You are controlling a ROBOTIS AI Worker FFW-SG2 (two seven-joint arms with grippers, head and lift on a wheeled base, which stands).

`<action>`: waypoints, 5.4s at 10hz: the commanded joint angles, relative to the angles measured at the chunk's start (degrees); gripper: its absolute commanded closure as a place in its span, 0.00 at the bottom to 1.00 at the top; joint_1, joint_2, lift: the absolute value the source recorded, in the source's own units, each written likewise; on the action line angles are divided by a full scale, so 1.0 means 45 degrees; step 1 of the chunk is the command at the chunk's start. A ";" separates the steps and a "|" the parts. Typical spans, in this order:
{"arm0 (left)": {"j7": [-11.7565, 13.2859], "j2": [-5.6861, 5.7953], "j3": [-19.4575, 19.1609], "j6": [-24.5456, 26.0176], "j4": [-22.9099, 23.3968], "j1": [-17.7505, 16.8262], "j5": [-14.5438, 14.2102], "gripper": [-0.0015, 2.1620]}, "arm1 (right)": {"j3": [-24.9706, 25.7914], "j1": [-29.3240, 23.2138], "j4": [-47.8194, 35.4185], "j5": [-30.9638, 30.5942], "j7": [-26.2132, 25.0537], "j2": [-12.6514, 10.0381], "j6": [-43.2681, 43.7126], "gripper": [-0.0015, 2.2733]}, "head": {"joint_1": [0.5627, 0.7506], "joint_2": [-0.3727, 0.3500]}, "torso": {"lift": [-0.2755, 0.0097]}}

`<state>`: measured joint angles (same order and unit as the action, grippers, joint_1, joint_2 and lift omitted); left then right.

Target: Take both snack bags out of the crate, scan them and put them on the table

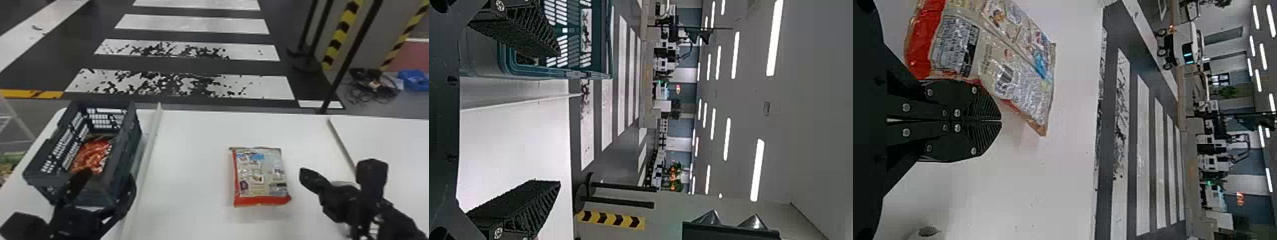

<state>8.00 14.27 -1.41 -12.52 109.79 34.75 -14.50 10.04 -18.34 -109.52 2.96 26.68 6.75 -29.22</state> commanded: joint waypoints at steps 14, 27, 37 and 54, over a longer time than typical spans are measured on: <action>0.0000 -0.0008 0.0000 0.0000 -0.0120 -0.0028 -0.0020 0.04 | -0.1665 0.0365 0.1740 -0.0482 -0.0284 -0.0229 0.0993 0.99 | 0.70 0.61 | 0.64; 0.0000 0.0031 0.0000 0.0000 -0.0061 -0.0047 -0.0020 0.04 | -0.0141 -0.0514 -0.0428 0.0749 -0.0323 -0.0249 0.1110 0.62 | 0.70 0.56 | 0.64; 0.0000 0.0012 0.0000 -0.0117 -0.0335 -0.0047 -0.0020 0.04 | 0.2085 -0.1315 0.0021 0.0241 -0.0694 -0.0171 0.0798 0.04 | 0.70 0.35 | 0.64; 0.0059 -0.0047 0.0058 -0.0195 -0.0725 -0.0184 -0.0039 0.04 | 0.1578 -0.0905 -0.0545 -0.0111 -0.1124 -0.0171 -0.1820 0.99 | 0.70 0.27 | 0.64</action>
<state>8.26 14.03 -1.16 -13.40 106.49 33.92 -14.68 17.89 -21.86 -109.56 2.26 21.62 6.55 -35.18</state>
